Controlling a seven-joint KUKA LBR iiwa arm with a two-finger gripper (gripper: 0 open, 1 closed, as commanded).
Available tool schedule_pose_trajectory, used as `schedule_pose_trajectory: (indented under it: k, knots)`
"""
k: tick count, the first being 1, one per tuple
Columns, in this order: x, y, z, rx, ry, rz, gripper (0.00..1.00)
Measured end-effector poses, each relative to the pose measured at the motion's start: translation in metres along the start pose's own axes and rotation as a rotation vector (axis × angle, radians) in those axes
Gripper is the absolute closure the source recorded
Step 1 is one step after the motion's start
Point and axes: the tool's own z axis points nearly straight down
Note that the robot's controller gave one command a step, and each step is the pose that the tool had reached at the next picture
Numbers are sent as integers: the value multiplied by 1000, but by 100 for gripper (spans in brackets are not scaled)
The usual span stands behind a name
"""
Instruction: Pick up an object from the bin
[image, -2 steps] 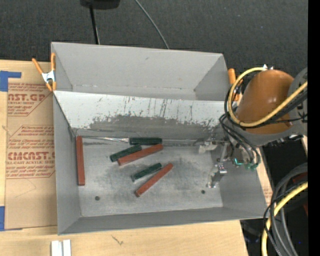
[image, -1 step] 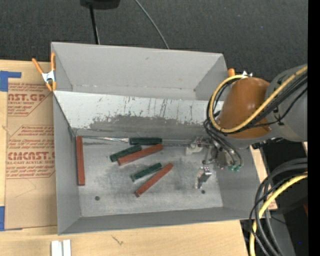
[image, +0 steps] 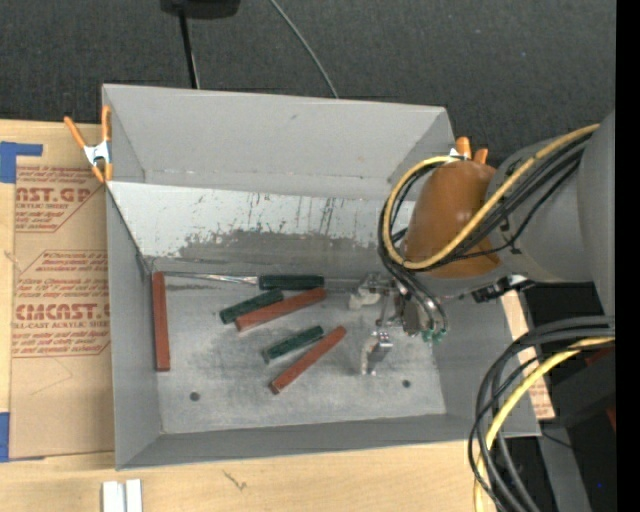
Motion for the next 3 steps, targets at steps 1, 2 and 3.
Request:
schedule_pose_trajectory:
  k: [1,2,3]
  knots:
    - [-17,58,15,4,-19,-275,100]
    - [-17,58,15,4,-19,-275,100]
    - [2,-11,-162,4,-7,-456,100]
